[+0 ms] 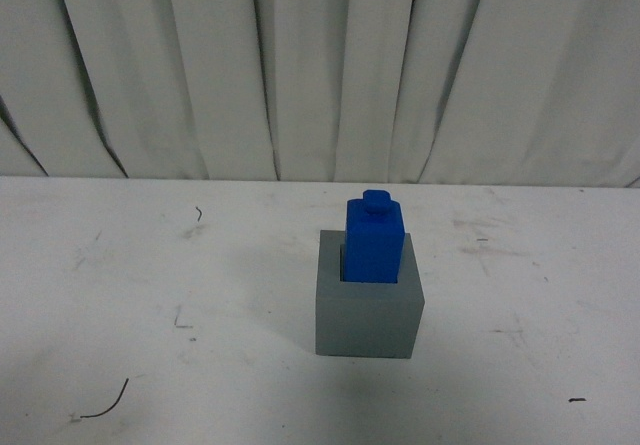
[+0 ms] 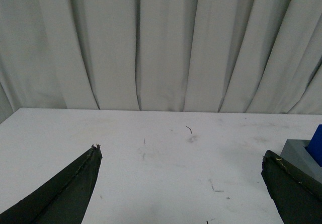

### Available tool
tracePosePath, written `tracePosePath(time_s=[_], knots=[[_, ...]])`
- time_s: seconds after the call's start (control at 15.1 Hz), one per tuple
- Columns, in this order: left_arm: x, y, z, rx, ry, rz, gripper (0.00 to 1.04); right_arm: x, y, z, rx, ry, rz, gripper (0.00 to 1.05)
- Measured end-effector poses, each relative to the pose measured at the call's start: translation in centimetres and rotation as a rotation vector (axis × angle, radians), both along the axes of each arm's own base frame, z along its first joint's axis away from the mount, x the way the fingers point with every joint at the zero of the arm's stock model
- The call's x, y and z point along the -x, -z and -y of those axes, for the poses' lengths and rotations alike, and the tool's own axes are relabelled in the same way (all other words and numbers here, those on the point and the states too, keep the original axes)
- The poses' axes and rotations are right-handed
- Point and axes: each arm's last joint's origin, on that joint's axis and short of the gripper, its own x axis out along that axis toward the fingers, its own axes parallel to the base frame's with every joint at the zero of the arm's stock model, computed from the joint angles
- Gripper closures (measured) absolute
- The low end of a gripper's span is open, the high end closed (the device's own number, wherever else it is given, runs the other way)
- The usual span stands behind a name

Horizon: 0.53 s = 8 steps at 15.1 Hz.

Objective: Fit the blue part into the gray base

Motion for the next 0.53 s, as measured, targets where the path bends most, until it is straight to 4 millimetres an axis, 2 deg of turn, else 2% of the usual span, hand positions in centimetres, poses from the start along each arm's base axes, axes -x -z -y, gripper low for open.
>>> tracePosePath(time_s=[0.33, 0.4, 0.46, 0.53], knots=[[0.0, 0.0, 0.0, 0.0, 0.0, 0.0, 0.07, 0.0, 0.0, 0.0, 0.0, 0.0, 0.0, 0.13], [0.0, 0.0, 0.0, 0.0, 0.0, 0.0, 0.07, 0.0, 0.0, 0.0, -0.001, 0.0, 0.0, 0.04], [0.0, 0.0, 0.0, 0.0, 0.0, 0.0, 0.07, 0.0, 0.0, 0.0, -0.001, 0.0, 0.0, 0.08], [0.0, 0.0, 0.0, 0.0, 0.0, 0.0, 0.07, 0.0, 0.0, 0.0, -0.002, 0.0, 0.0, 0.06]])
